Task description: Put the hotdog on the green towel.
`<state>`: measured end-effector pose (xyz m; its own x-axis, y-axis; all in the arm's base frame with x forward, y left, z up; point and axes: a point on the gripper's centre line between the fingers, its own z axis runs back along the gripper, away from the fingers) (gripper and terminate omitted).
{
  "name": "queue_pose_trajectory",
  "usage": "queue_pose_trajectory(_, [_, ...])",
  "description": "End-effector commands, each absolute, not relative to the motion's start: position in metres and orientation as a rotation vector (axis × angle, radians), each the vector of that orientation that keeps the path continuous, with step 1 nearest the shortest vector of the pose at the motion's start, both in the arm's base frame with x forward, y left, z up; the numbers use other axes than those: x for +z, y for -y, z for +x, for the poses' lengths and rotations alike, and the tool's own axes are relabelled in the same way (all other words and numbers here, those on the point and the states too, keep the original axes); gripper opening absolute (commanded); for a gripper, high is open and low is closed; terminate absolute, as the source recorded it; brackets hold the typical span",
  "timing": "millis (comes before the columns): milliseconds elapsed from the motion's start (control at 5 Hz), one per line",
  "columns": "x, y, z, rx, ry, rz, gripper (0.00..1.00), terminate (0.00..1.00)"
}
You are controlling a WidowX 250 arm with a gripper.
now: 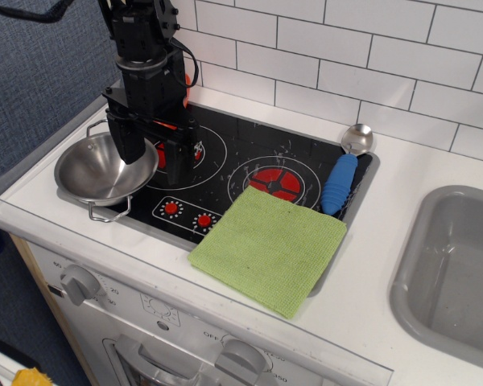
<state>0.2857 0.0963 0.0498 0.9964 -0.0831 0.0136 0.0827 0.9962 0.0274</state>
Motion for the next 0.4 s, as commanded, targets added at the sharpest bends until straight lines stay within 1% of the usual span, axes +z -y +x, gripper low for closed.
queue_pose_trajectory(0, [0.050, -0.096, 0.286, -0.083, 0.015, 0.027, 1.00, 0.00])
queue_pose_trajectory(200, [0.082, -0.109, 0.312, -0.016, 0.099, 0.013, 1.00, 0.00])
